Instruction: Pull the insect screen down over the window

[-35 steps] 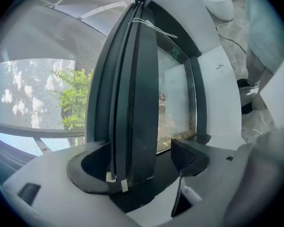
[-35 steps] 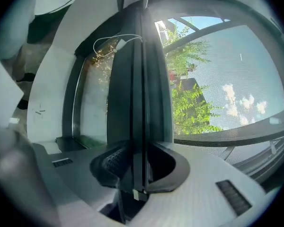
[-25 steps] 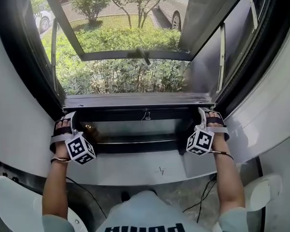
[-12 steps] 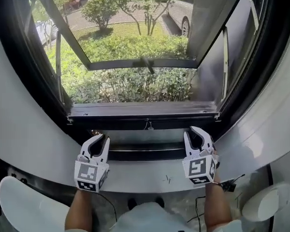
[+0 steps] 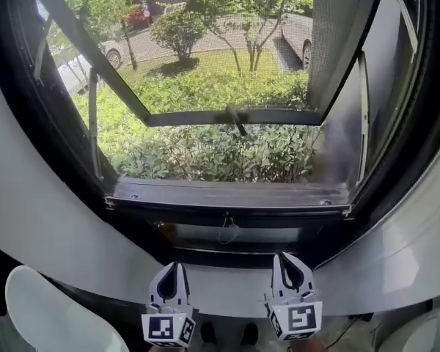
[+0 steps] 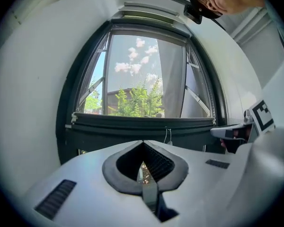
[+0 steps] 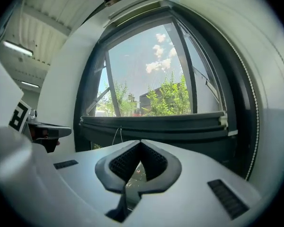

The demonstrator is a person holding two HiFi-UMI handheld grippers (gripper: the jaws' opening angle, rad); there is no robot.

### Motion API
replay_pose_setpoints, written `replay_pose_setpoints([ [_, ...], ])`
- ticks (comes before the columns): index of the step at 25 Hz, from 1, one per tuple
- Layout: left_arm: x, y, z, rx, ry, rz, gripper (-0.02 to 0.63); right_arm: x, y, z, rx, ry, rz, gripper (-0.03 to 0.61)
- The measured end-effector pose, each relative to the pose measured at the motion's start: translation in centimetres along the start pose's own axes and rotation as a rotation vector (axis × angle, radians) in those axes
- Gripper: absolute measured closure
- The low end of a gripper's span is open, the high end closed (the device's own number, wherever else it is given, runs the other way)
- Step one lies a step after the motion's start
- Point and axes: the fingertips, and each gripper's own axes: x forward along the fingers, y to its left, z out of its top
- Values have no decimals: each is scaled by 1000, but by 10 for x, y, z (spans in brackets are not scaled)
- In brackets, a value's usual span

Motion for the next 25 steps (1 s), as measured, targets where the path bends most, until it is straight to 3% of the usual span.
replay_pose_setpoints([
  [4,-8,-7,6,60,-10,35,600,-4,9,-5,-1,1,32,572],
  [11,-40,-17,14,97,-36,13,601,-35,24,4,-39,-31,27,572],
  [18,-131,-1,9,90,-25,-42,600,-116,82,12,-35,-18,-34,572],
  [25,-240,13,34,74,-51,-135,600,-206,164,49,-23,-79,-93,572],
])
